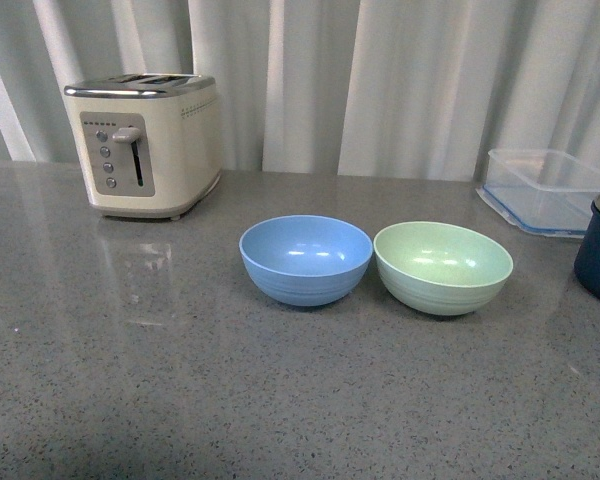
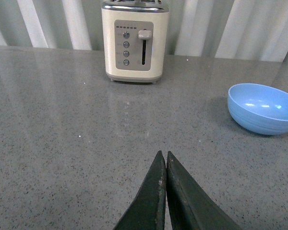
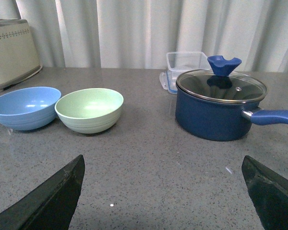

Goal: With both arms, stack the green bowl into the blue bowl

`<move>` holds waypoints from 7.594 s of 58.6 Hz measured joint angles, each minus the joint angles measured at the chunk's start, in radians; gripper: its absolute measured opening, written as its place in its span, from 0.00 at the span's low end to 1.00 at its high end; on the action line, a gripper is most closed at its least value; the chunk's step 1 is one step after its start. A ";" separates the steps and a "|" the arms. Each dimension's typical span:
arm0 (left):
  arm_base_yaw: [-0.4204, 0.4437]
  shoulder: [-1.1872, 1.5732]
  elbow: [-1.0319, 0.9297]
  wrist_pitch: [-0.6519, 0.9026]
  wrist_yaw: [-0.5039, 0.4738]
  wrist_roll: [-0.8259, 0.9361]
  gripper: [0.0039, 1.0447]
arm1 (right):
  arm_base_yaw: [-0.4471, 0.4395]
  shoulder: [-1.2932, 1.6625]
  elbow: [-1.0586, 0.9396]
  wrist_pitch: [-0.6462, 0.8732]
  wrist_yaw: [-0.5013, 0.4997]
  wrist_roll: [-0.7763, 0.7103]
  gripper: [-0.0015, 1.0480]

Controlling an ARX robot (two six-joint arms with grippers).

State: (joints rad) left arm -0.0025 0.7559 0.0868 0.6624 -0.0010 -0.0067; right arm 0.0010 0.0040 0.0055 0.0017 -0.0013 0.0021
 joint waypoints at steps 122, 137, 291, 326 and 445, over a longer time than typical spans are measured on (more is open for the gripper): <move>0.000 -0.752 -0.066 -0.662 0.000 0.002 0.81 | 0.000 0.000 0.000 0.000 0.000 0.000 0.90; 0.000 -0.752 -0.066 -0.662 0.000 0.002 0.94 | 0.000 0.000 0.000 0.000 0.000 0.000 0.90; 0.000 -0.753 -0.066 -0.662 0.000 0.002 0.94 | 0.067 2.055 1.617 -0.397 -0.028 0.113 0.02; 0.000 -0.753 -0.066 -0.662 0.000 0.002 0.94 | 0.285 1.956 1.625 -0.270 -0.122 0.168 0.02; 0.000 -0.754 -0.066 -0.662 0.000 0.002 0.94 | 0.073 1.049 0.226 0.811 0.074 0.000 0.01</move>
State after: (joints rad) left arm -0.0025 0.0021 0.0208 0.0006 -0.0006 -0.0048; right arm 0.0738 1.0531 0.2317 0.8131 0.0731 0.0025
